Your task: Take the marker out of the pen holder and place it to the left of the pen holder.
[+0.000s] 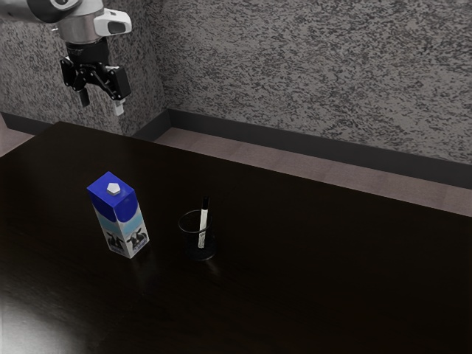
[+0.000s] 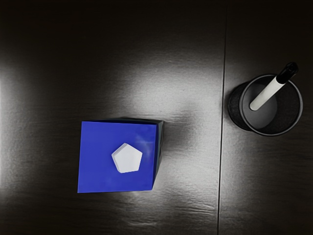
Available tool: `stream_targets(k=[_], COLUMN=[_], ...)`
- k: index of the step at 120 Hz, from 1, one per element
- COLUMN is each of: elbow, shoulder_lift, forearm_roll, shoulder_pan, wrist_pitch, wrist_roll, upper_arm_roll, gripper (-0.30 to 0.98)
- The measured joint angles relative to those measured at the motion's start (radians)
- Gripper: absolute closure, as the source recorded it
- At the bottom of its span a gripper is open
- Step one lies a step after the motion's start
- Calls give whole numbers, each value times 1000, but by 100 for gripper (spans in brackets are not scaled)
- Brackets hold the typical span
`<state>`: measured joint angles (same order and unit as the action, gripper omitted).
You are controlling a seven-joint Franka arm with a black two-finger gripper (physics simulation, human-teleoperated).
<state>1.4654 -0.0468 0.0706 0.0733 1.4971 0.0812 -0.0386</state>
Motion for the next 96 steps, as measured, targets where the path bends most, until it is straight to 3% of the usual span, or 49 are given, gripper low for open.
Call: stream_targets(k=[57, 69, 85, 89, 96], elbow=[-10, -2, 226, 251, 270], shoulder_lift=[6, 3, -35, -70, -154], forearm_roll=[1, -17, -46, -70, -168], shoulder_pan=[3, -57, -212, -221, -179], wrist_pitch=[6, 92, 321, 389, 502], wrist_roll=[-1, 24, 64, 78, 118], upper_arm_roll=[10, 12, -4, -6, -9], gripper=[0, 0, 1, 1, 1])
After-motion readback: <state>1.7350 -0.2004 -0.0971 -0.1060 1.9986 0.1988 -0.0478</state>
